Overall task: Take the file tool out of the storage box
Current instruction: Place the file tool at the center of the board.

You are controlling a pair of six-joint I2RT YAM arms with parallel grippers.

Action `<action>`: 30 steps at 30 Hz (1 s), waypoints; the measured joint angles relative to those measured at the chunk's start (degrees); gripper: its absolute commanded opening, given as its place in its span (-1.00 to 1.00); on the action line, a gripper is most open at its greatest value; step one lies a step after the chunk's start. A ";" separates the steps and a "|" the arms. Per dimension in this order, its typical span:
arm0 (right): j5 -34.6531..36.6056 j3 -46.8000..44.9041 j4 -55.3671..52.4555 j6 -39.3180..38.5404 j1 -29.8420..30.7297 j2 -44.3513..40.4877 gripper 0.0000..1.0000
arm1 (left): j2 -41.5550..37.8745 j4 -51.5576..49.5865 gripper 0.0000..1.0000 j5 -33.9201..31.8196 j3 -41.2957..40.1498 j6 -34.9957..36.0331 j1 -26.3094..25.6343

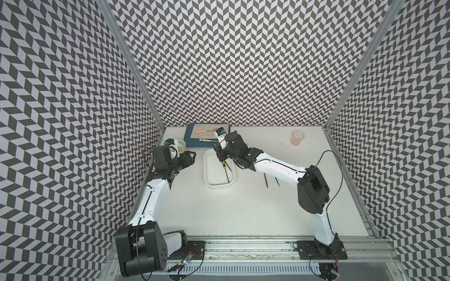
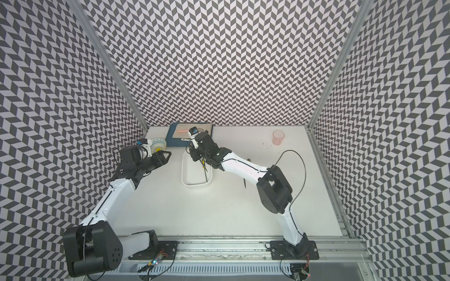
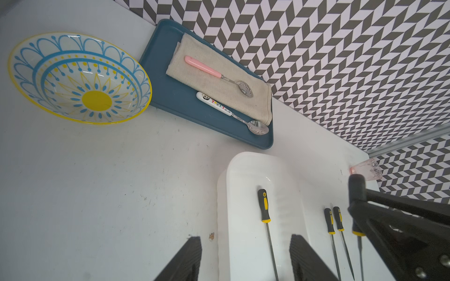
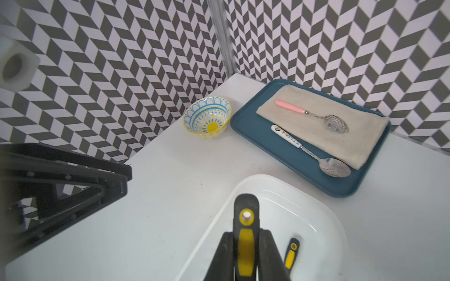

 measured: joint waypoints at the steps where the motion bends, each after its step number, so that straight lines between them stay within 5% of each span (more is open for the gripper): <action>1: 0.35 -1.33 0.22 -0.07 -0.57 -0.98 -1.00 | 0.00 0.02 0.25 0.00 0.00 0.00 0.00; 17: 1.09 -32.15 2.23 -3.58 -21.33 -16.41 -1.00 | 0.00 0.00 0.25 -0.35 0.00 0.02 -0.81; 30: -1.03 -35.71 5.09 -7.26 -30.93 -13.31 -1.00 | 0.00 -0.02 0.25 -1.09 0.00 0.15 -1.57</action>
